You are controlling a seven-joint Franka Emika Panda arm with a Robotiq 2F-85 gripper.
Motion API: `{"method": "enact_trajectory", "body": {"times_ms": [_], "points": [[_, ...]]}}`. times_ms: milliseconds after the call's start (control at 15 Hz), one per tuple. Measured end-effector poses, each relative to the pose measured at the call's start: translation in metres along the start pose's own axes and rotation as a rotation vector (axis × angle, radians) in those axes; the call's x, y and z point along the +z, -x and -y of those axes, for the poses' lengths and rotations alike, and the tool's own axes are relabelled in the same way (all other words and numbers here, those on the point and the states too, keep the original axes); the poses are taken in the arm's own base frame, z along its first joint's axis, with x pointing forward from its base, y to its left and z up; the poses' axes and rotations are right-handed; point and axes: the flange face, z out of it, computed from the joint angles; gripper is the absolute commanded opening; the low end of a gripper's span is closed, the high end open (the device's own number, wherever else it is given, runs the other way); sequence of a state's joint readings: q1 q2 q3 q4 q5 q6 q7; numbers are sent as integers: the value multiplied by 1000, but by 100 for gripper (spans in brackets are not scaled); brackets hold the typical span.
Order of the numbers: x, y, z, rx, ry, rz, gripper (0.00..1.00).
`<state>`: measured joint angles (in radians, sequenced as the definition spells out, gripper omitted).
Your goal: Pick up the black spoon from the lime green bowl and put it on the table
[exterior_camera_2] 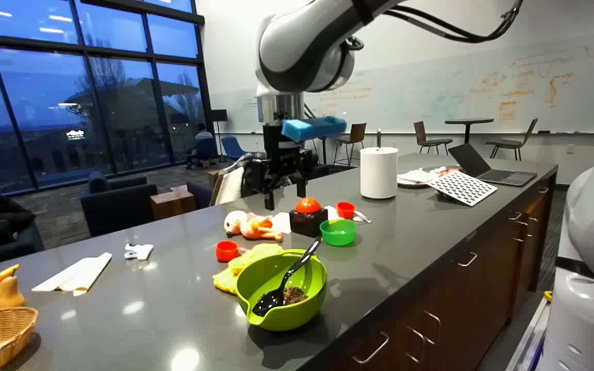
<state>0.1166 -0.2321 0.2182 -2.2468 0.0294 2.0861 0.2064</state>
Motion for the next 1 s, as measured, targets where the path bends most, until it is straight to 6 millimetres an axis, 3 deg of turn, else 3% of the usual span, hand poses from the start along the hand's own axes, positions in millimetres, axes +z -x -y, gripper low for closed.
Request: {"method": "enact_trajectory", "body": {"times_ms": [733, 1000], "points": [[2, 0, 0, -7, 0, 6, 100], [6, 4, 3, -185, -58, 57, 100]]}}
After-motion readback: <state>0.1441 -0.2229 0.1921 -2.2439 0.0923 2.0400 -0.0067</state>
